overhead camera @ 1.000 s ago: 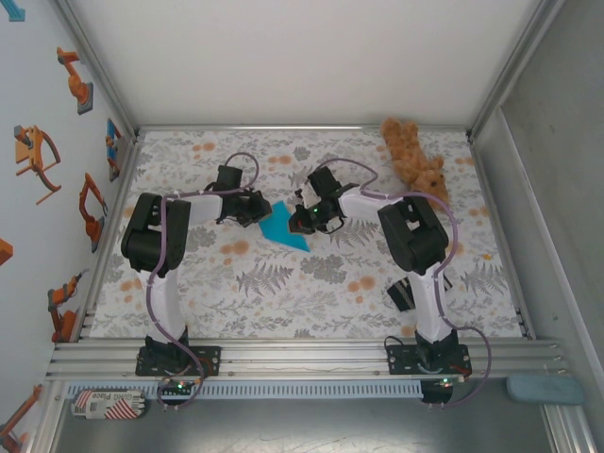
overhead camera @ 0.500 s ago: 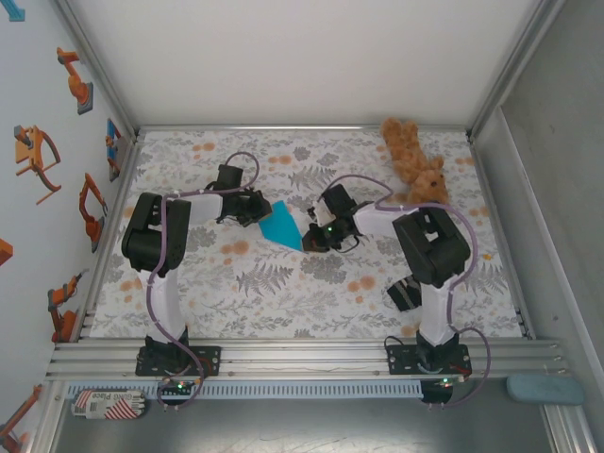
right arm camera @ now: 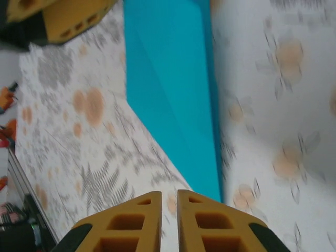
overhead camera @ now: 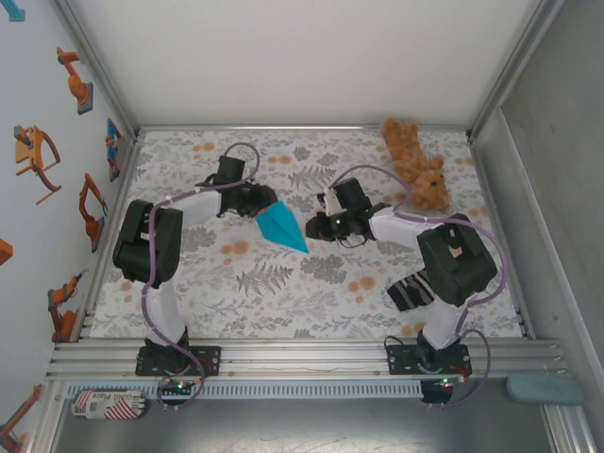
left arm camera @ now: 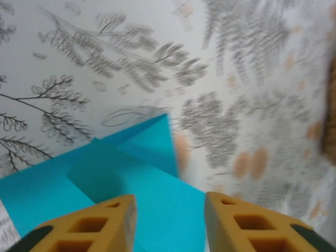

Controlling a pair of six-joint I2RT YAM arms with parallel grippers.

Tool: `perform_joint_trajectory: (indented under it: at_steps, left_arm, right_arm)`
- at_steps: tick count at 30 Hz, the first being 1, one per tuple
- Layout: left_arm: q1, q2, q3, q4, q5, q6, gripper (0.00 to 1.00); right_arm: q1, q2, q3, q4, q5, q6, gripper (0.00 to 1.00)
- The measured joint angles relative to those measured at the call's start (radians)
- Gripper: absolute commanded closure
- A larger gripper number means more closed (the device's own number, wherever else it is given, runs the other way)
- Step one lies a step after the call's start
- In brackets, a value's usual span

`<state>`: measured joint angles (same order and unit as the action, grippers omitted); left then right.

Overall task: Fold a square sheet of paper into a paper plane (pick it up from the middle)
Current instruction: Fourth fold the wing at the center of the table, then pick up the paper from the center of the table.

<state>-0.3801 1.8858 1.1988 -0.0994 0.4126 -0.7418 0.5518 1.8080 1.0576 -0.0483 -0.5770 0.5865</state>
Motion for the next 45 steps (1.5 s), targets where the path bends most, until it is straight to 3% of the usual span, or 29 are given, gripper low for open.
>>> perform_joint_trajectory:
  at_steps: [1,5,13,27,35,45]
  left_arm:
    - [0.001,-0.041,-0.009,0.005,-0.012,-0.009,0.47]
    - [0.013,-0.192,-0.075,0.033,-0.061,-0.037,0.38]
    - [0.029,-0.3,-0.238,0.039,-0.134,-0.094,0.33]
    - [0.029,-0.3,-0.274,0.07,-0.122,-0.14,0.33]
    - [0.029,-0.34,-0.293,0.122,-0.071,-0.167,0.32]
    - [-0.028,-0.428,-0.32,0.382,0.047,-0.253,0.24]
  right_arm:
    - [0.0,0.025,0.038,0.011,0.003,0.006,0.72]
    - [0.0,0.131,0.158,0.028,0.003,0.019,0.65]
    - [-0.001,0.296,0.287,-0.013,-0.014,0.004,0.67]
    - [-0.001,0.323,0.319,-0.006,-0.087,-0.036,1.0]
    - [-0.013,0.201,0.223,0.099,-0.093,0.013,1.0]
    - [-0.097,-0.039,0.14,0.378,-0.117,0.226,1.0]
